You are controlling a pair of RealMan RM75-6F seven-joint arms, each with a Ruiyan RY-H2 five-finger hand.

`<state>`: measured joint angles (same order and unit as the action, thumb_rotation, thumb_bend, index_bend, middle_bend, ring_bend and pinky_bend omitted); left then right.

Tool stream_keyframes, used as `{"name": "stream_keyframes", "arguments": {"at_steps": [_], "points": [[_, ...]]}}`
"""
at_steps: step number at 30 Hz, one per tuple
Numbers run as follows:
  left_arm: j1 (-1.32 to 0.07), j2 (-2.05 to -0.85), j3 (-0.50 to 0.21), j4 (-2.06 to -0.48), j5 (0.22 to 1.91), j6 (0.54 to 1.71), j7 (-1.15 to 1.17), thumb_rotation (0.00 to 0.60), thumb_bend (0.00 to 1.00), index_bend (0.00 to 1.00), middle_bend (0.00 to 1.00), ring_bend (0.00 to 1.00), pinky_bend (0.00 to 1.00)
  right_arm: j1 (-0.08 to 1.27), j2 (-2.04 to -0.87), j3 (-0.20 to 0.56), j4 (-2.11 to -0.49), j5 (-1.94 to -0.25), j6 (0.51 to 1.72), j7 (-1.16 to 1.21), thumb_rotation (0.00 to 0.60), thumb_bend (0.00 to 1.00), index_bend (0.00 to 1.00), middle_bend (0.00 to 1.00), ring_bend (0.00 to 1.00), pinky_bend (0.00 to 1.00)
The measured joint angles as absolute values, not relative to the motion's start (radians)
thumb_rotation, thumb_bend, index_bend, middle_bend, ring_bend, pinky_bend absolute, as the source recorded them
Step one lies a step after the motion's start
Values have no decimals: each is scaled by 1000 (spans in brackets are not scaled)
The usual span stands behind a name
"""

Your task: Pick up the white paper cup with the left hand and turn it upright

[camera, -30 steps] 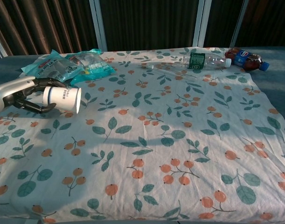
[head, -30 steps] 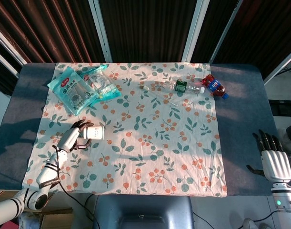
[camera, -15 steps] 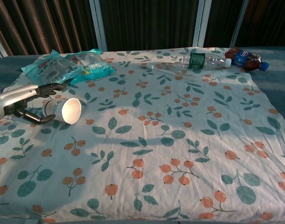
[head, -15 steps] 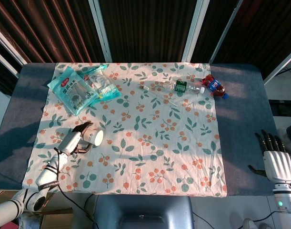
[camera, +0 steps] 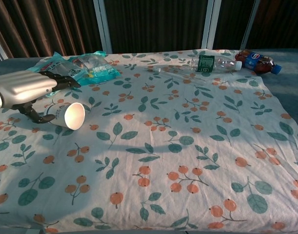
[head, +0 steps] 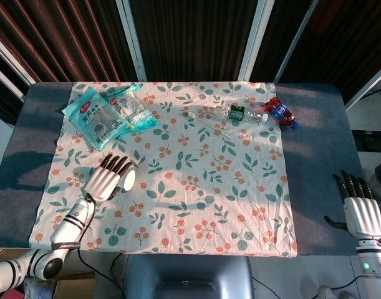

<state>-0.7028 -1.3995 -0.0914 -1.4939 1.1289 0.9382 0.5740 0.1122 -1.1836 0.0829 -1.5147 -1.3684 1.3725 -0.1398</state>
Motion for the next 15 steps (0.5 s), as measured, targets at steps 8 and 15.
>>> {"name": "stream_keyframes", "arguments": {"at_steps": [8,15], "points": [[-826,-1406,-104,-1569,811,884,839,600,384,0,0,0,0,107,-1183,82,-1503,-1363,1372,-123,600,0,0,0,0,0],[-892,-1432,-83,-1526,701,846,868,600,381,0,0,0,0,106,-1186,80,-1494,-1360,1367,-116,600,0,0,0,0,0]]}}
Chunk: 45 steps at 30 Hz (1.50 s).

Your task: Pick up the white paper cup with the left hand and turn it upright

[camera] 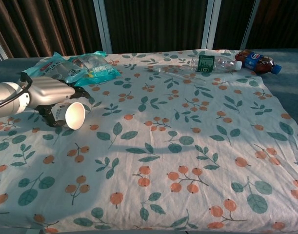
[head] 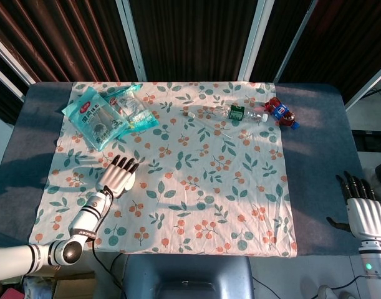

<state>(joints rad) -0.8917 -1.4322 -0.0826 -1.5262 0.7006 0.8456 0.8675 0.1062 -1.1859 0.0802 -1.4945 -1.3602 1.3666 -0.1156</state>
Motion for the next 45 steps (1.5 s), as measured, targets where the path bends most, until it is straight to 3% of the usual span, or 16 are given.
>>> {"name": "stream_keyframes", "arguments": {"at_steps": [6,13,18,25,34,39,45], "points": [[-913,-1454,-62,-1472,669,822,845,600,383,35,0,0,0,108,-1186,80,-1493,-1360,1363,-117,600,0,0,0,0,0],[-920,-1465,-44,-1445,671,833,811,600,440,271,63,0,0,112,-1182,81,-1497,-1359,1357,-119,600,0,0,0,0,0],[-911,-1464,-48,-1449,705,850,761,600,495,373,96,0,0,114,-1181,81,-1502,-1359,1354,-125,600,0,0,0,0,0],[-868,-1445,-91,-1472,802,875,569,600,477,290,149,0,0,114,-1175,81,-1511,-1360,1356,-131,600,0,0,0,0,0],[-737,-1466,-161,-1410,1043,980,-78,600,445,199,125,0,0,117,-1173,77,-1522,-1361,1347,-134,600,0,0,0,0,0],[-648,-1549,-192,-1240,1138,1056,-486,600,437,196,119,0,1,121,-1168,75,-1530,-1368,1344,-134,600,0,0,0,0,0],[-575,-1683,-206,-963,1213,1100,-697,600,438,193,121,0,2,124,-1166,75,-1534,-1368,1342,-136,600,0,0,0,0,0]]}}
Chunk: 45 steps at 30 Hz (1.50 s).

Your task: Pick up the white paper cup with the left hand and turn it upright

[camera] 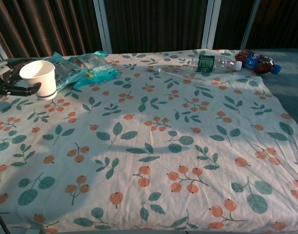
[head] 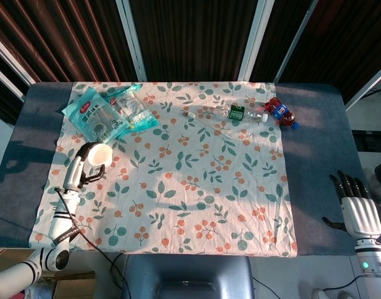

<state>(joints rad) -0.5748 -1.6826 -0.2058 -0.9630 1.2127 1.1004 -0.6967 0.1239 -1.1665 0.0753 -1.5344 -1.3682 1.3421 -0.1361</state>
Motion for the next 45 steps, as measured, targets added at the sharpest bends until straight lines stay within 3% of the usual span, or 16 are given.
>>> {"name": "stream_keyframes", "arguments": {"at_steps": [8,11,13,20,25,31,41,45], "points": [[-542,-1795,-201,-787,1265,1072,-795,600,437,176,118,0,2,122,-1162,75,-1538,-1369,1347,-131,600,0,0,0,0,0],[-542,-1801,-196,-771,1283,1060,-809,600,428,37,66,0,1,120,-1160,75,-1537,-1369,1351,-126,600,0,0,0,0,0],[-542,-1798,-191,-771,1291,1048,-815,600,413,0,17,0,0,118,-1160,75,-1536,-1370,1355,-125,600,0,0,0,0,0],[-535,-1783,-188,-779,1304,1034,-824,600,404,0,0,0,0,116,-1163,74,-1536,-1375,1361,-126,600,0,0,0,0,0],[-525,-1756,-198,-821,1322,1099,-818,600,402,0,0,0,0,113,-1156,77,-1538,-1376,1371,-123,600,0,0,0,0,0],[-486,-1615,-188,-1006,1385,1249,-666,600,388,0,0,0,0,100,-1146,78,-1542,-1383,1403,-127,600,0,0,0,0,0],[-332,-1173,-70,-1528,1378,1327,54,600,379,0,0,0,0,42,-1147,54,-1519,-1439,1502,-79,600,0,0,0,0,0],[-260,-1065,-21,-1643,1368,1356,213,600,381,0,0,0,0,17,-1155,49,-1500,-1448,1532,-55,600,0,0,0,0,0]]}}
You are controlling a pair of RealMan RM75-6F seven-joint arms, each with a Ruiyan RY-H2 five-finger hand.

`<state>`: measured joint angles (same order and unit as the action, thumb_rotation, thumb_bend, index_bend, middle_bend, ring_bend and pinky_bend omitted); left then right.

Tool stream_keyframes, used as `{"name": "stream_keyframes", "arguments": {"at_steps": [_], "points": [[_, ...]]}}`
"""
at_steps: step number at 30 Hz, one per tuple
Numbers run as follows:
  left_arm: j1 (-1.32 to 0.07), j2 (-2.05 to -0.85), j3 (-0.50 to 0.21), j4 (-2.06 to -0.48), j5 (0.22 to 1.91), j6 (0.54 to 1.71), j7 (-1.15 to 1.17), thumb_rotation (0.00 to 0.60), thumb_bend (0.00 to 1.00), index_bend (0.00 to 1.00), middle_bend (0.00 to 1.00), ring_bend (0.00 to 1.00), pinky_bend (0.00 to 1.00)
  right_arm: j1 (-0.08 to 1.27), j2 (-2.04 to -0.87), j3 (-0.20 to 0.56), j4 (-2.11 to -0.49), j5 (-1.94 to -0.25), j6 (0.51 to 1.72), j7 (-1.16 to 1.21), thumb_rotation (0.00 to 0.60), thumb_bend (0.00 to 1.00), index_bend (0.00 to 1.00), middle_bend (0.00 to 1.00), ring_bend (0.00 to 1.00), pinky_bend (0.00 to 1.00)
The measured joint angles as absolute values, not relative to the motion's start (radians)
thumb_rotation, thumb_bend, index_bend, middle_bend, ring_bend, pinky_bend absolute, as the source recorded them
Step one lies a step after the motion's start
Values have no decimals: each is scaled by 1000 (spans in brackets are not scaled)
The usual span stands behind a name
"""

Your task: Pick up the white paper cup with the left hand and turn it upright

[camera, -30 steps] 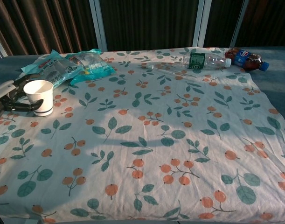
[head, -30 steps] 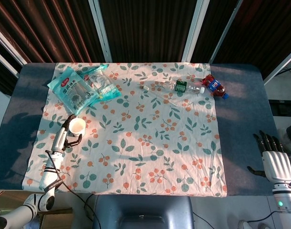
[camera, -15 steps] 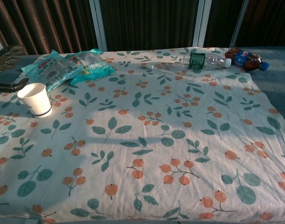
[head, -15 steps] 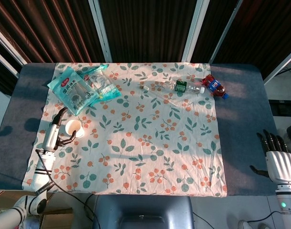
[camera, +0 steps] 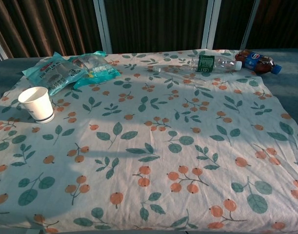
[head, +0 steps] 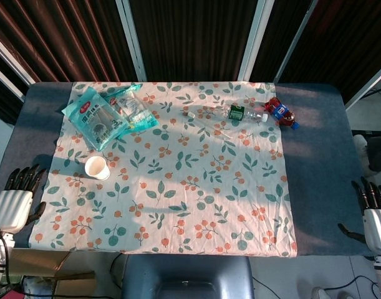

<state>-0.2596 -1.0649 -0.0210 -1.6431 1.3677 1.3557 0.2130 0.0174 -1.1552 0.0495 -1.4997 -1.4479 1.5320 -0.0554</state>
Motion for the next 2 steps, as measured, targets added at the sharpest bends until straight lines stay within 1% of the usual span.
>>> {"name": "stream_keyframes", "arguments": {"at_steps": [2], "points": [[-224,-1057,1,-1647,1365,1373,228,600,380,0,0,0,0,16,-1156,49,-1500,-1450,1531,-54,600,0,0,0,0,0]]}}
